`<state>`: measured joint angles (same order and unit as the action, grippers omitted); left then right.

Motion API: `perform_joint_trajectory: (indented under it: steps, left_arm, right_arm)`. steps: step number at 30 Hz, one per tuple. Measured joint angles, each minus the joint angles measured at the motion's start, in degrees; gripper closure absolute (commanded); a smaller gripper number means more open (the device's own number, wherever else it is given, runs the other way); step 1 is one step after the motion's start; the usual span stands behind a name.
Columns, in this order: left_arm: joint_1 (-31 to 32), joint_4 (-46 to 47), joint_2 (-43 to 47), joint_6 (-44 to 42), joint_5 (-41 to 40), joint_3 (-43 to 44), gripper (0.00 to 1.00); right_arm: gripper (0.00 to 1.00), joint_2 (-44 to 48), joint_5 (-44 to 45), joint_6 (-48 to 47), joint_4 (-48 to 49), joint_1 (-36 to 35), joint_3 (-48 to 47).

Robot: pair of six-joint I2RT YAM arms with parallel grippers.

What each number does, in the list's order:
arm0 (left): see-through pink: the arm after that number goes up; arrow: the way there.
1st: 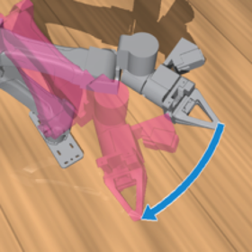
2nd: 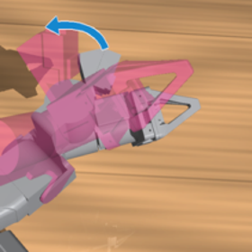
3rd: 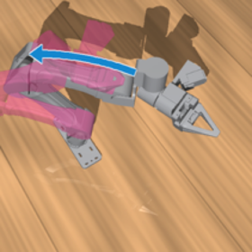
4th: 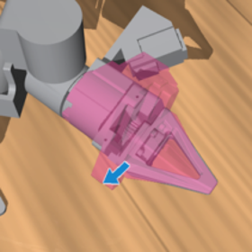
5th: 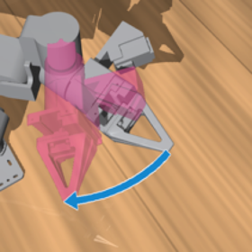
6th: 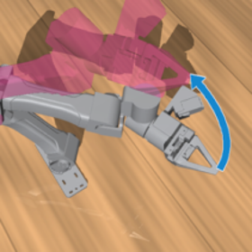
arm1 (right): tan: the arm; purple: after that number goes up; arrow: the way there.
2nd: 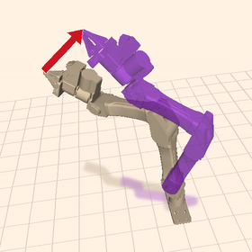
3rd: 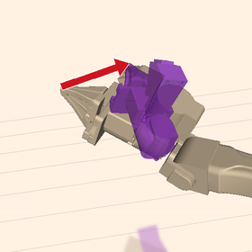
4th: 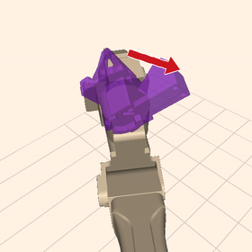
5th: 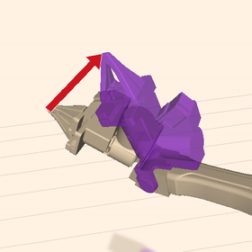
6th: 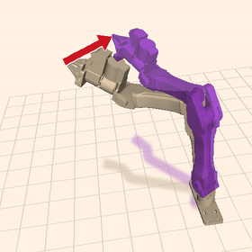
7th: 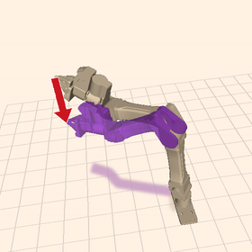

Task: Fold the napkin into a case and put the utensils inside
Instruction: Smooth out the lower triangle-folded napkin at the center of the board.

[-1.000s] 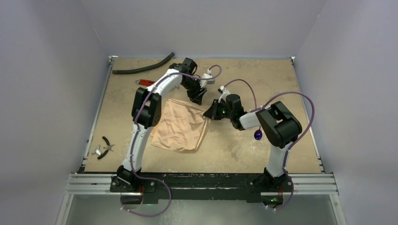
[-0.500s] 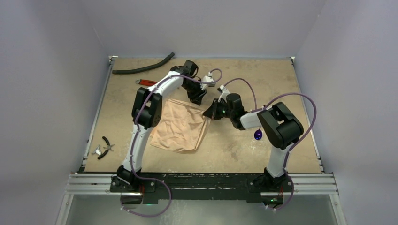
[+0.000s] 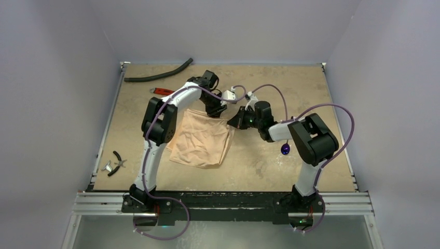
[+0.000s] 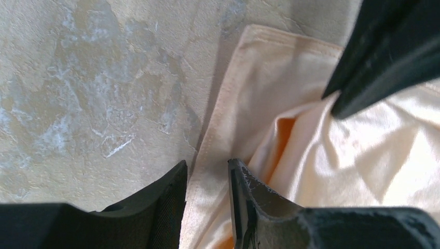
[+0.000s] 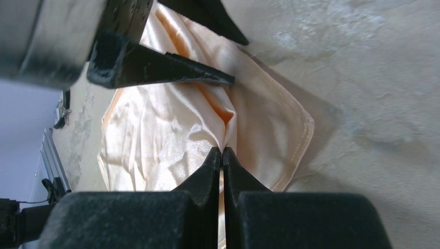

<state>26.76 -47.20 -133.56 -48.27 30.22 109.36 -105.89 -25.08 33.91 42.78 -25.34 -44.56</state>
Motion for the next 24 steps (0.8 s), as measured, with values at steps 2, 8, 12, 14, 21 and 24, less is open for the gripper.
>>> perform_joint_trajectory:
  steps: [2,8,12,14,21,24]
  left_arm:
    - [0.0,0.1,0.2,-0.9,-0.2,-0.4,0.67]
    - [0.1,0.1,0.3,-2.2,-0.2,-0.5,0.69]
    - [0.0,-0.5,0.3,-2.2,-0.3,-0.2,0.7]
    - [-0.1,-1.0,-0.1,-1.2,-0.1,0.5,0.7]
    - [-1.4,-2.1,-3.8,5.7,4.0,8.1,0.66]
    - [-1.6,-1.9,-5.2,8.0,6.3,11.4,0.64]
  right_arm:
    - [1.0,0.0,-0.1,0.0,0.0,1.0,0.0]
    - [1.0,-0.1,-1.1,-0.1,0.1,2.7,-0.8]
    - [1.0,-0.2,-1.5,-0.3,0.7,2.7,-1.0]
    - [1.0,-0.2,-1.5,-0.5,0.9,2.7,-0.9]
    - [1.0,-0.3,-2.9,-1.4,2.1,2.7,0.8]
    - [1.0,-0.7,-3.8,-1.6,2.4,2.8,1.5]
